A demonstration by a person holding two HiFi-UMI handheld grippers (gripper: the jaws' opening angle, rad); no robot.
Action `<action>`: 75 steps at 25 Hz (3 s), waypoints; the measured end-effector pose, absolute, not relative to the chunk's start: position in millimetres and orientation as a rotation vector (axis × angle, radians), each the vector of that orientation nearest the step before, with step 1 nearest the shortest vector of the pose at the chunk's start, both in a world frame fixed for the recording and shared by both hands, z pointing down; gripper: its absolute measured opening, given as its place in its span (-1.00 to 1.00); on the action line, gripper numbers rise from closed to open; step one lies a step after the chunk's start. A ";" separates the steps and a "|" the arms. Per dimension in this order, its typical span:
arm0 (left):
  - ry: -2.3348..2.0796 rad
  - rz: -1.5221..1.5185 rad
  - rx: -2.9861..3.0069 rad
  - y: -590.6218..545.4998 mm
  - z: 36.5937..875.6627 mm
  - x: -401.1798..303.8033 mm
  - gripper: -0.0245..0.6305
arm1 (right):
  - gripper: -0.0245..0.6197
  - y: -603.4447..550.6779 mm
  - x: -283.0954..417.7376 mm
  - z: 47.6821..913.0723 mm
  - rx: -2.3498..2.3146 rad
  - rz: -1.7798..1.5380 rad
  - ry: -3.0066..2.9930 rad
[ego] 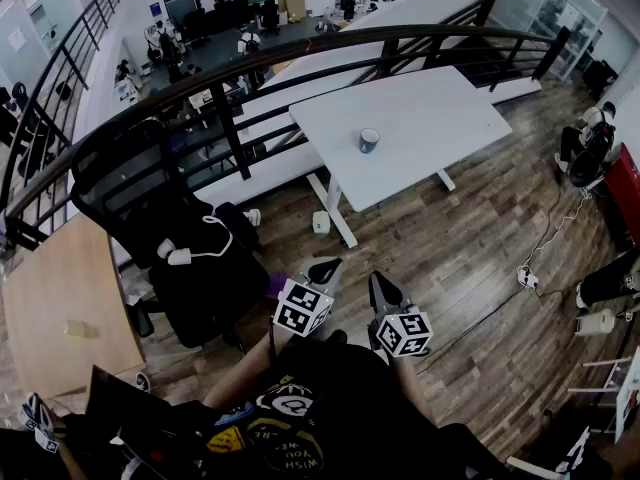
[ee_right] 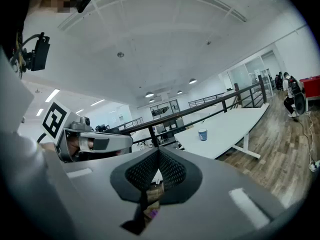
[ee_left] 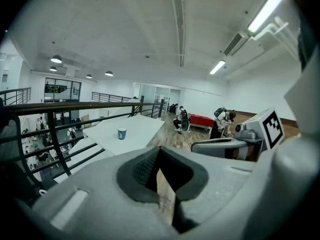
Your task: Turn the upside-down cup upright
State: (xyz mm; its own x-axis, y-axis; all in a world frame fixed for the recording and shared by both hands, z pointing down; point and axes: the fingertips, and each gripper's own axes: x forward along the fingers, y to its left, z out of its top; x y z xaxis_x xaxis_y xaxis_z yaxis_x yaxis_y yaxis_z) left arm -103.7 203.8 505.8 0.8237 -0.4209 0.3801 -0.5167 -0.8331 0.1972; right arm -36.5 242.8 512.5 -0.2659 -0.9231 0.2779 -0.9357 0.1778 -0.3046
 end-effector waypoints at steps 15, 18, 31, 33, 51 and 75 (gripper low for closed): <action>-0.724 0.510 2.683 191.5 521.2 -106.1 -0.91 | -0.94 228.7 -38.2 523.0 1.849 0.665 -2.405; -0.713 0.520 2.685 192.2 523.5 -106.6 -0.91 | -0.94 227.9 -42.2 527.5 1.833 0.667 -2.401; -0.673 0.491 2.658 156.6 528.0 -127.5 -0.91 | -0.93 183.0 -63.6 529.9 1.813 0.765 -2.456; -0.644 0.510 2.632 157.7 537.9 -134.0 -0.91 | -0.94 183.8 -72.8 538.1 1.828 0.796 -2.437; -0.694 0.553 2.513 33.8 578.8 -11.8 -0.91 | -0.93 67.6 54.2 589.8 1.728 0.853 -2.370; -0.600 0.691 2.371 -191.1 663.1 48.6 -0.91 | -0.63 -181.2 136.9 769.0 1.731 0.807 -2.053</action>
State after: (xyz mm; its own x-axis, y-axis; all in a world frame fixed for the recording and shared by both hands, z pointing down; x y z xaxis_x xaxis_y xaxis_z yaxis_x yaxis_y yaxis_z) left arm 48.6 -191.1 663.1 0.7634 -0.2489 0.5961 -0.5556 -0.7236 0.4095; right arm 136.9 -181.2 769.0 -0.2029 -0.7834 0.5875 -0.9738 0.0984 -0.2052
